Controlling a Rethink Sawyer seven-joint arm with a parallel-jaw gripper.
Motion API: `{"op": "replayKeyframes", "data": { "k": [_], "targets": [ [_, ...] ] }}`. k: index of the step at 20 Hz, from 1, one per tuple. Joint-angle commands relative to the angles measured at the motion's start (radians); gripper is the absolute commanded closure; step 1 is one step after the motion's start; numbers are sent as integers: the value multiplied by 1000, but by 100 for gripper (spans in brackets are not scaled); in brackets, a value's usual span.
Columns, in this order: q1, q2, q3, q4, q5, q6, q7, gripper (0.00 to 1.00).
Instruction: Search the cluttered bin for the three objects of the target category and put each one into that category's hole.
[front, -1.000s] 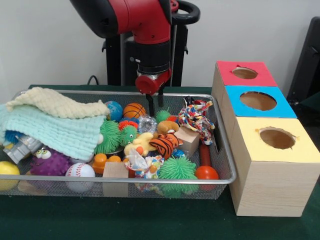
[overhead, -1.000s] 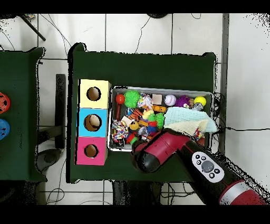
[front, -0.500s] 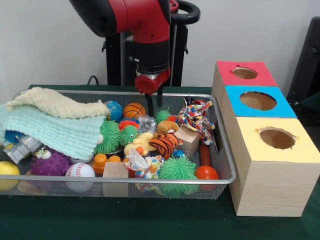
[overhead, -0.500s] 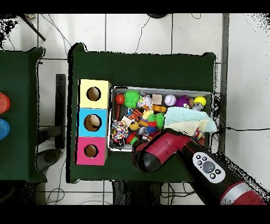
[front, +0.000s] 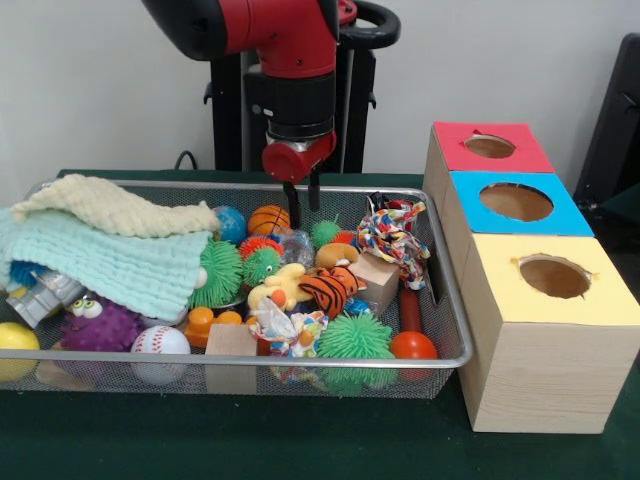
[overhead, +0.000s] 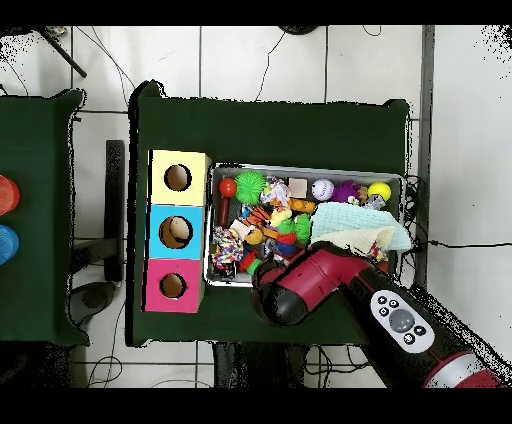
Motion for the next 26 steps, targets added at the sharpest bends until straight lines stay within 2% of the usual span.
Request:
{"op": "replayKeyframes", "data": {
  "k": [1,12,15,22,26],
  "targets": [
    [-39,-108,70,-16,76,137,-254,0],
    [-7,-34,31,-72,11,102,-216,0],
    [-5,-9,41,-69,-12,95,-253,0],
    [-5,-2,49,-53,-29,87,-283,0],
    [3,-5,39,-62,-37,76,-251,0]
  ]
}}
